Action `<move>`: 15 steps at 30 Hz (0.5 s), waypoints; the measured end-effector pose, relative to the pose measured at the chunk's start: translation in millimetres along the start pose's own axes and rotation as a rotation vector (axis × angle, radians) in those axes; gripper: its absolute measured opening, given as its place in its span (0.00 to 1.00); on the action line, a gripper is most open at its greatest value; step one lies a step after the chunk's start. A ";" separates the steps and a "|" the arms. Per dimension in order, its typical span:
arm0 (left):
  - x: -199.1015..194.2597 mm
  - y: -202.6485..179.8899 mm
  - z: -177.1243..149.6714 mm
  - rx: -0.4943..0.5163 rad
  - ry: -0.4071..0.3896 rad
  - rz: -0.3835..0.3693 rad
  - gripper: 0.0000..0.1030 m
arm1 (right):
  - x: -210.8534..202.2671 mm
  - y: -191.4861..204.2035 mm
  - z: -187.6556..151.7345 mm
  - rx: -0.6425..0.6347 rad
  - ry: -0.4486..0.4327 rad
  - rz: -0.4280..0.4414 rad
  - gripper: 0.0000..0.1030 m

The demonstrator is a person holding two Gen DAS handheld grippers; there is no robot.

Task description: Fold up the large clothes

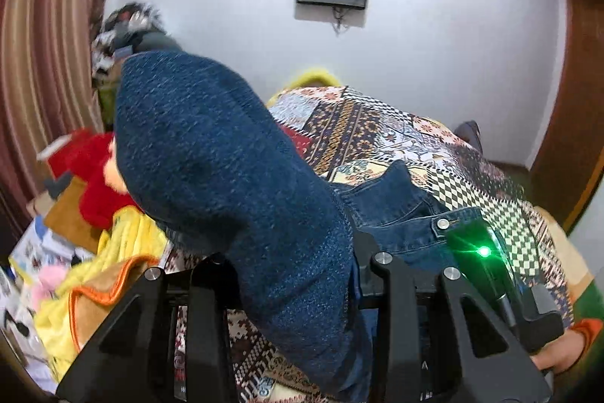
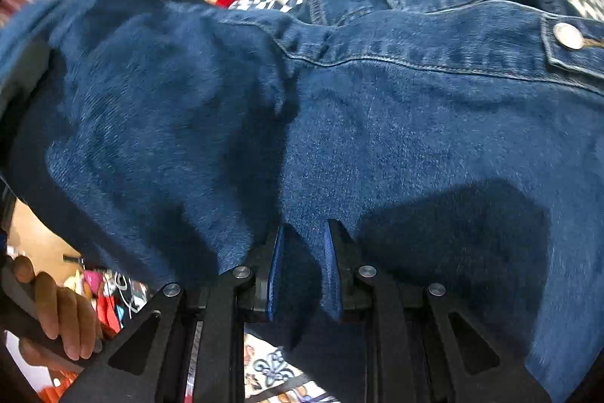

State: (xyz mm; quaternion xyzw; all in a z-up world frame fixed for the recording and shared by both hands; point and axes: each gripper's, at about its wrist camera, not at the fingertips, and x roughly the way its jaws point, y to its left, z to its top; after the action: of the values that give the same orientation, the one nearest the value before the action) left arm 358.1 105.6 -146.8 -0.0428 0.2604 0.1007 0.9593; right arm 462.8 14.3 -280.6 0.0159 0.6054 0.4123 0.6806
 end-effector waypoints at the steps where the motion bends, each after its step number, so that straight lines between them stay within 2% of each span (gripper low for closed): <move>1: -0.8 -6.6 3.4 0.010 -0.007 -0.014 0.35 | -1.5 -3.1 -0.8 0.012 0.020 0.015 0.17; 4: -1.0 -30.9 15.2 0.043 -0.036 -0.059 0.35 | -19.6 -21.8 -10.5 0.101 0.050 0.070 0.17; 7: -5.8 -63.1 23.2 0.104 -0.061 -0.126 0.34 | -59.1 -37.7 -31.4 0.123 -0.015 0.057 0.17; 12: -8.1 -117.0 20.6 0.223 -0.052 -0.204 0.32 | -144.4 -67.7 -80.2 0.104 -0.166 -0.205 0.17; 15: -8.6 -150.3 9.6 0.314 -0.026 -0.248 0.31 | -186.3 -92.1 -112.2 0.173 -0.240 -0.271 0.17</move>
State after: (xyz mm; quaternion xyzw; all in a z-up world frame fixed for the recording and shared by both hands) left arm 387.9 -41.3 -129.7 0.0770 0.2534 -0.0598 0.9624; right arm 432.4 -208.1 -207.4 0.0416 0.5498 0.2587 0.7932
